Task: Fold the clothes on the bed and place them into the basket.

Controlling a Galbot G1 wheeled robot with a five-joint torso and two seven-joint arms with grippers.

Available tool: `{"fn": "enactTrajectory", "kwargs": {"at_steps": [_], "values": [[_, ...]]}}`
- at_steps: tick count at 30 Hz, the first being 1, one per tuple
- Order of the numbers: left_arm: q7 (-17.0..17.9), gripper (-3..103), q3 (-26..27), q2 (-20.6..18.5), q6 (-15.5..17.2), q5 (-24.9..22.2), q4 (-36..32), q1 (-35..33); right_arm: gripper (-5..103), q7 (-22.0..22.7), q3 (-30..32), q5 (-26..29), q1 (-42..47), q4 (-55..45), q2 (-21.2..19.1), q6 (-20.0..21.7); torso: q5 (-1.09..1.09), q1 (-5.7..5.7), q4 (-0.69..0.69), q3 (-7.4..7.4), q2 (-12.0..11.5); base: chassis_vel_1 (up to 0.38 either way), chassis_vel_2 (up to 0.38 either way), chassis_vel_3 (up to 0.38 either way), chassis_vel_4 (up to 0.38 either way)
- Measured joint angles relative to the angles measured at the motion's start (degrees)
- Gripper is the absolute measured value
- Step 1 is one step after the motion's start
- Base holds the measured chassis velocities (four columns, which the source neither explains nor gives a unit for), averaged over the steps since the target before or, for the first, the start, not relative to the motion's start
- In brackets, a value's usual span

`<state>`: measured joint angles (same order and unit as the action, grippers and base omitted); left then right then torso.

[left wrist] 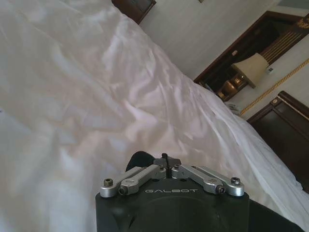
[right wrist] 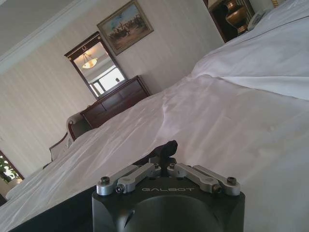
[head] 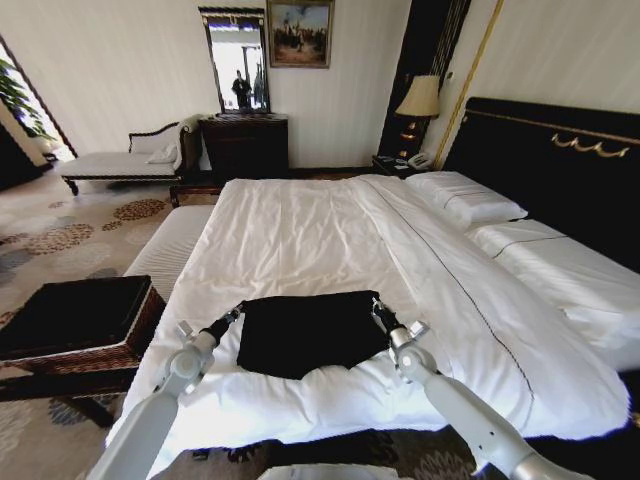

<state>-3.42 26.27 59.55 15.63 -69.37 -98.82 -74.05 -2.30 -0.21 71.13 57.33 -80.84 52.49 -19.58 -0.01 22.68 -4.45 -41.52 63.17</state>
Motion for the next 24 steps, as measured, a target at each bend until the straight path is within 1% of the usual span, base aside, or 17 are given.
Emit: {"fn": "enactTrajectory", "kwargs": {"at_steps": [1,3,4,7,14,17,19,21,24], "values": [[-0.22,0,0.37,-0.37,-0.19,0.49,-0.69,-1.56,0,-0.71,0.20,-0.79,0.96,-0.62,-0.37,-0.81,0.02,0.00,-0.01,0.00,0.00,0.000,0.000,0.000,0.000],[-0.44,0,1.04,-0.98,-0.41,0.90,-1.99,-4.16,0,-1.70,0.65,-1.70,2.89,-2.26,-1.14,-1.81,0.00,0.00,0.00,0.00,0.00,0.000,0.000,0.000,0.000],[-0.44,0,1.04,-0.98,-0.41,0.90,-1.99,-4.16,0,-1.70,0.65,-1.70,2.89,-2.26,-1.14,-1.81,0.00,0.00,0.00,0.00,0.00,0.000,0.000,0.000,0.000],[-1.00,0,1.80,-1.72,-1.01,2.19,-4.48,-7.65,0,-2.32,1.57,-3.27,5.93,-4.70,-1.99,-2.99,0.01,0.01,-0.01,0.00,0.00,0.000,0.000,0.000,0.000],[-1.07,0,1.90,-1.86,-1.64,4.08,-5.70,-9.90,0,-2.38,2.01,-5.46,8.85,-5.39,-1.95,-4.34,0.00,0.01,-0.01,0.00,-0.01,0.000,0.000,0.000,0.000],[-1.04,0,1.87,-1.83,-1.79,5.17,-6.44,-10.88,0,-2.09,2.48,-6.50,11.07,-5.52,-1.52,-5.84,0.02,0.01,-0.01,-0.01,-0.02,0.000,0.000,0.000,0.000],[-1.02,0,1.88,-1.85,-1.81,5.35,-6.51,-10.98,0,-2.06,2.59,-6.68,11.47,-5.61,-1.49,-6.11,0.02,0.01,-0.01,0.00,-0.01,0.000,0.000,0.000,0.000],[-0.80,0,2.30,-1.94,-1.86,5.58,-6.93,-11.40,0,-1.99,3.29,-7.92,13.71,-6.62,-1.46,-7.34,0.01,0.01,-0.01,-0.01,-0.01,0.000,0.000,0.000,0.000],[-0.62,0,2.77,-1.98,-1.90,5.46,-7.62,-11.97,0,-1.88,4.18,-8.59,15.64,-8.06,-1.46,-7.83,0.01,0.01,-0.01,-0.01,-0.01,0.000,0.000,0.000,0.000]]}}
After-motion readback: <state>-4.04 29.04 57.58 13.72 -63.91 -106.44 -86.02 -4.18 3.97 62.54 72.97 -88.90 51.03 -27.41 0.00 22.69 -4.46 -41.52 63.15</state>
